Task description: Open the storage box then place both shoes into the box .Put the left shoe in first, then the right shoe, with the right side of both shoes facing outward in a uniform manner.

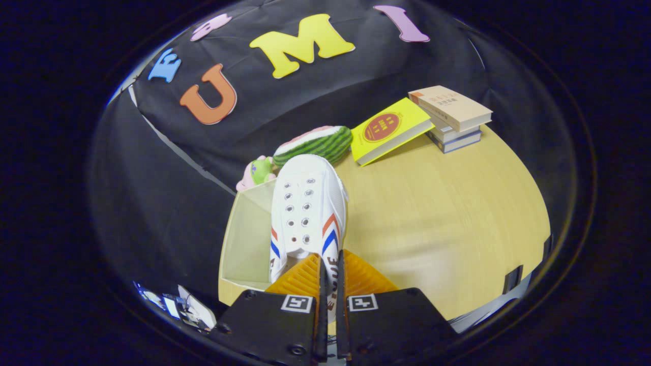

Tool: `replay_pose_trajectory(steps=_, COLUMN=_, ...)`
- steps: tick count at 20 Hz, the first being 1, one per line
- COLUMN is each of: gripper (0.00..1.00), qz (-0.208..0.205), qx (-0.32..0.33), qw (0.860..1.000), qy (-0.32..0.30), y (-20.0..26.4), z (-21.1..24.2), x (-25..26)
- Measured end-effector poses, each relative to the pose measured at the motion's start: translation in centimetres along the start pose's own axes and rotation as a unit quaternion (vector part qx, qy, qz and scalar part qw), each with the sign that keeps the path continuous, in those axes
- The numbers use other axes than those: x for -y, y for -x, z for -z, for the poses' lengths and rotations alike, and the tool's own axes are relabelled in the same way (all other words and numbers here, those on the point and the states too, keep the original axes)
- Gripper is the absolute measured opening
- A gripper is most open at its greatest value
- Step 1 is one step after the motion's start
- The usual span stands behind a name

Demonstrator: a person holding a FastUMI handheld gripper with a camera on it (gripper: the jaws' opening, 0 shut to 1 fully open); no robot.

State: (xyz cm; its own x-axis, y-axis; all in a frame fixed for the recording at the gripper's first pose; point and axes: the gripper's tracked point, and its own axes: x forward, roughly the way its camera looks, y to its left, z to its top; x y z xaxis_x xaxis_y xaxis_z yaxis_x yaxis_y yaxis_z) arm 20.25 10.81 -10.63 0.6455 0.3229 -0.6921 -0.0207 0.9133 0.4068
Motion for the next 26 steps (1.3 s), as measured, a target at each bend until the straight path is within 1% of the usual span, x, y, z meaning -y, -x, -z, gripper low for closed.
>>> replay_pose_trajectory(steps=4, gripper=0.12, qz=-0.023, qx=0.006, qw=1.0, qy=-0.009, y=-0.8, z=0.3, x=-4.9)
replay_pose_trajectory(steps=7, gripper=0.12, qz=-0.016, qx=0.033, qw=0.999, qy=-0.005, y=-2.1, z=0.0, x=-7.4)
replay_pose_trajectory(steps=10, gripper=0.12, qz=-0.004, qx=0.057, qw=0.998, qy=-0.012, y=-4.1, z=0.3, x=-8.5)
replay_pose_trajectory(steps=13, gripper=0.12, qz=0.004, qx=0.062, qw=0.998, qy=-0.011, y=-6.3, z=0.9, x=-8.6)
replay_pose_trajectory(steps=16, gripper=0.12, qz=-0.002, qx=0.059, qw=0.998, qy=-0.014, y=-7.7, z=2.1, x=-8.8)
replay_pose_trajectory(steps=17, gripper=0.13, qz=-0.013, qx=0.071, qw=0.997, qy=-0.013, y=-8.0, z=2.1, x=-9.2)
replay_pose_trajectory(steps=18, gripper=0.25, qz=-0.025, qx=0.079, qw=0.997, qy=0.003, y=-8.3, z=1.8, x=-9.6)
replay_pose_trajectory(steps=20, gripper=0.5, qz=-0.047, qx=0.118, qw=0.992, qy=0.027, y=-7.6, z=1.0, x=-10.1)
replay_pose_trajectory(steps=21, gripper=0.59, qz=-0.05, qx=0.14, qw=0.988, qy=0.04, y=-7.0, z=0.5, x=-10.1)
replay_pose_trajectory(steps=22, gripper=0.8, qz=-0.037, qx=0.157, qw=0.985, qy=0.054, y=-6.1, z=0.3, x=-9.6)
replay_pose_trajectory(steps=23, gripper=1.0, qz=-0.013, qx=0.172, qw=0.983, qy=0.066, y=-5.2, z=0.0, x=-8.5)
replay_pose_trajectory(steps=24, gripper=1.0, qz=0.0, qx=0.181, qw=0.98, qy=0.078, y=-4.5, z=0.0, x=-8.1)
replay_pose_trajectory(steps=26, gripper=1.0, qz=0.005, qx=0.199, qw=0.975, qy=0.1, y=-2.9, z=-0.1, x=-8.3)
